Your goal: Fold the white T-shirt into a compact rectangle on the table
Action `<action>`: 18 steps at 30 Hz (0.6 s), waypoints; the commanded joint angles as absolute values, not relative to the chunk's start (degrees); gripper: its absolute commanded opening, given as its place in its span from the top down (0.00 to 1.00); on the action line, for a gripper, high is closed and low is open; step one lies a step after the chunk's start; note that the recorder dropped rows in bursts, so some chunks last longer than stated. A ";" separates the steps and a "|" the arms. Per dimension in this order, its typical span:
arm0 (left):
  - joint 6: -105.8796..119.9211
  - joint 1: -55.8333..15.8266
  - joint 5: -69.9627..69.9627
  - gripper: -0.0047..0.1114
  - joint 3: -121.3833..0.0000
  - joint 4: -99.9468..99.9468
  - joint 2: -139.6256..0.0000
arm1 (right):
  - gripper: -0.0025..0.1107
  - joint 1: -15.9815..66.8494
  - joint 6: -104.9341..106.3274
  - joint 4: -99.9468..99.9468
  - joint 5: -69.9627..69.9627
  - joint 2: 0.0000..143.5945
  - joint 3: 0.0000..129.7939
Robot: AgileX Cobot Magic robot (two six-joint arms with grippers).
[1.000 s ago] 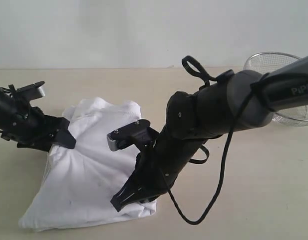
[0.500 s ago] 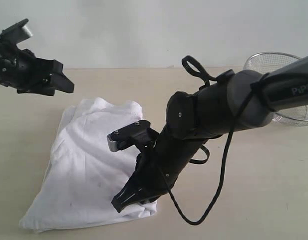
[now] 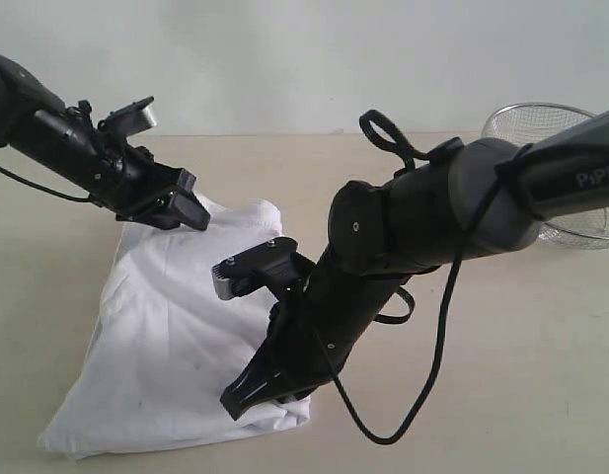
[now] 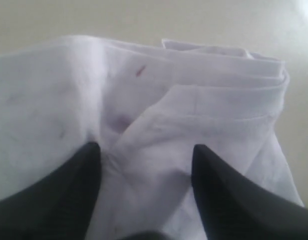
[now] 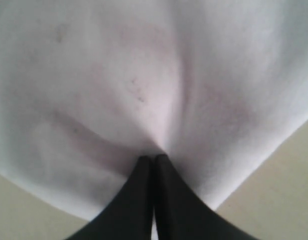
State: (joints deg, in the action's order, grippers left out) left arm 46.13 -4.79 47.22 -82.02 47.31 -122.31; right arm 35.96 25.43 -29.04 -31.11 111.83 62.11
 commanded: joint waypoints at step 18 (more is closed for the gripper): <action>46.71 -5.25 51.08 0.54 -82.69 48.18 -123.41 | 0.98 35.89 23.92 -26.42 -34.09 113.46 61.49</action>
State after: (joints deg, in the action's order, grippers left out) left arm 46.25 -4.79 49.92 -82.27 47.42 -123.35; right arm 35.96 23.85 -26.59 -33.47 111.48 61.77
